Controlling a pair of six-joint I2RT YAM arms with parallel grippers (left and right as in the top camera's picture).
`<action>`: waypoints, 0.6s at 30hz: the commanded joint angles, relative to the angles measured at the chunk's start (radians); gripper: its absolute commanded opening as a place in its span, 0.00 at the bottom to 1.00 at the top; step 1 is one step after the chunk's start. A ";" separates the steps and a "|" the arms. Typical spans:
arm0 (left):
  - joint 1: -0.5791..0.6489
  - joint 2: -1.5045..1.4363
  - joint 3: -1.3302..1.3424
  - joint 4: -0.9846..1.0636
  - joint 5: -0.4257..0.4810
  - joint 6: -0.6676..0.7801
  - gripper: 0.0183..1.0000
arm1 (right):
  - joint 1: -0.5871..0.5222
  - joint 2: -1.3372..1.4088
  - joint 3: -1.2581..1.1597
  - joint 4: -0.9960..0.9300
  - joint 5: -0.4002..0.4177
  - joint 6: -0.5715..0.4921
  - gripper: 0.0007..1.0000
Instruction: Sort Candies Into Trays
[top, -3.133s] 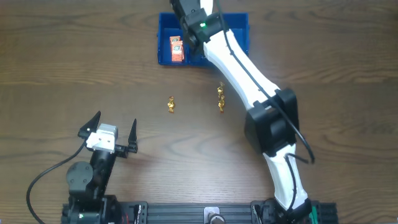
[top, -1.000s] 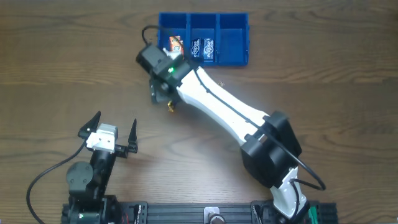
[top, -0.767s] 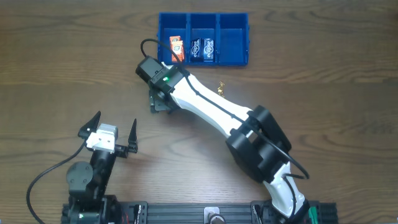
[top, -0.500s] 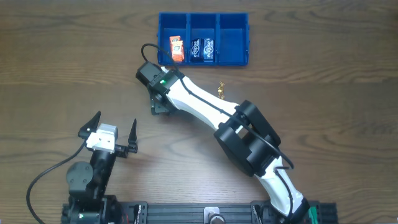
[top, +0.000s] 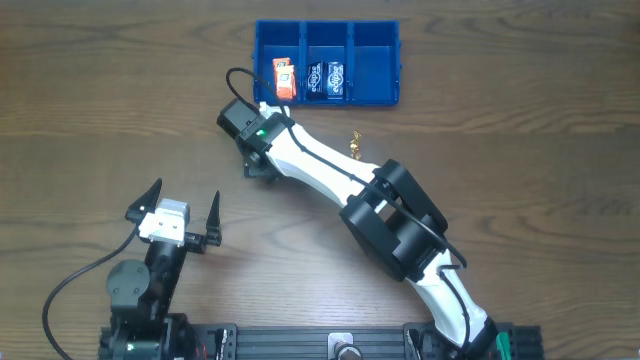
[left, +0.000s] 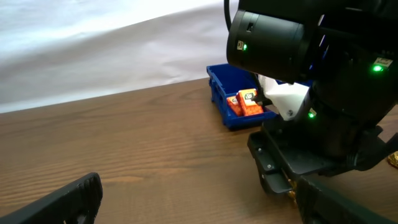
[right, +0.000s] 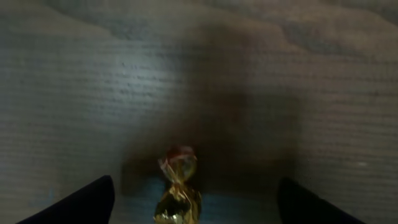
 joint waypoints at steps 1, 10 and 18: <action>0.003 -0.006 -0.018 -0.042 0.021 0.006 1.00 | 0.021 0.024 -0.003 0.019 0.032 0.012 0.74; 0.003 -0.006 -0.018 -0.042 0.021 0.006 1.00 | 0.029 0.033 -0.003 0.018 0.032 0.012 0.52; 0.003 -0.006 -0.018 -0.042 0.021 0.006 1.00 | 0.030 0.033 -0.003 0.021 0.031 0.013 0.39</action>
